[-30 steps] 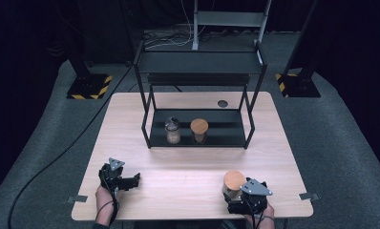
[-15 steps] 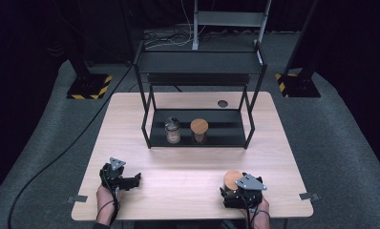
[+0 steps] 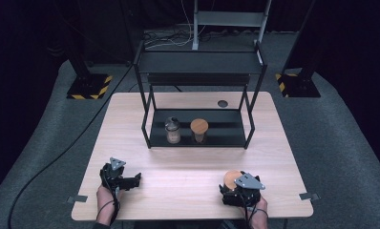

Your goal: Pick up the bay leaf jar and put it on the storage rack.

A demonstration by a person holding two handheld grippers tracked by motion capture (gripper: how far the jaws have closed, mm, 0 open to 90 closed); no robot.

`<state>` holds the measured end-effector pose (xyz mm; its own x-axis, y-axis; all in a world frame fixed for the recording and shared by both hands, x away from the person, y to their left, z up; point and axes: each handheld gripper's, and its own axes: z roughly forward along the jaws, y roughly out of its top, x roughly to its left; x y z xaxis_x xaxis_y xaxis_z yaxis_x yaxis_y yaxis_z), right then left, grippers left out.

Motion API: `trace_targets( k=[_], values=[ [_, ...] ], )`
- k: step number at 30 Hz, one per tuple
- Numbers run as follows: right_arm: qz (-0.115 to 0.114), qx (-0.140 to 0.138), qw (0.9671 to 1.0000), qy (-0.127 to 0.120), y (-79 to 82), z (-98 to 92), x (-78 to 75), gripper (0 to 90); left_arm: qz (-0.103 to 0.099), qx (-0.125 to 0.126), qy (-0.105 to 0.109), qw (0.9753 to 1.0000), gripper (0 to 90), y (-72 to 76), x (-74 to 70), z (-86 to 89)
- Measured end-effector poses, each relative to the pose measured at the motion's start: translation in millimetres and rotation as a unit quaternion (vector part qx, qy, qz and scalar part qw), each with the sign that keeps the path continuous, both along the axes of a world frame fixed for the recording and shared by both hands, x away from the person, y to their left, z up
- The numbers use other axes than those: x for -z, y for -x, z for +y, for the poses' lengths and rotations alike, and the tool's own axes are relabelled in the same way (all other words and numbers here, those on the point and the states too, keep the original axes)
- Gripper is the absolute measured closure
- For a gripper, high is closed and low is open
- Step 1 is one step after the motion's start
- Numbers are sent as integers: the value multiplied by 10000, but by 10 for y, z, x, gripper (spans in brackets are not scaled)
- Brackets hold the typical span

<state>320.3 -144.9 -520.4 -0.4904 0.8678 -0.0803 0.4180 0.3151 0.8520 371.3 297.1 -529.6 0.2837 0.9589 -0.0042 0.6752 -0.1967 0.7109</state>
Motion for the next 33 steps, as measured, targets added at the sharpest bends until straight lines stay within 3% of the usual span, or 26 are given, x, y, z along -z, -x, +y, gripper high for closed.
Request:
trace_targets(
  k=[11,17,23,33],
  values=[
    [21,-128,9998,-163,24,-21,7,230,0,2,-2,10000,5,0,0,0],
    [-59,-56,9997,-250,44,-36,21,238,-1,3,-7,10000,5,0,-1,1],
    [-173,52,9997,-178,76,-45,16,242,-4,5,-7,10000,5,-1,-1,1],
    [-327,136,9991,-224,96,-76,-78,244,-1,4,-9,10000,5,-1,-1,1]
  ],
)
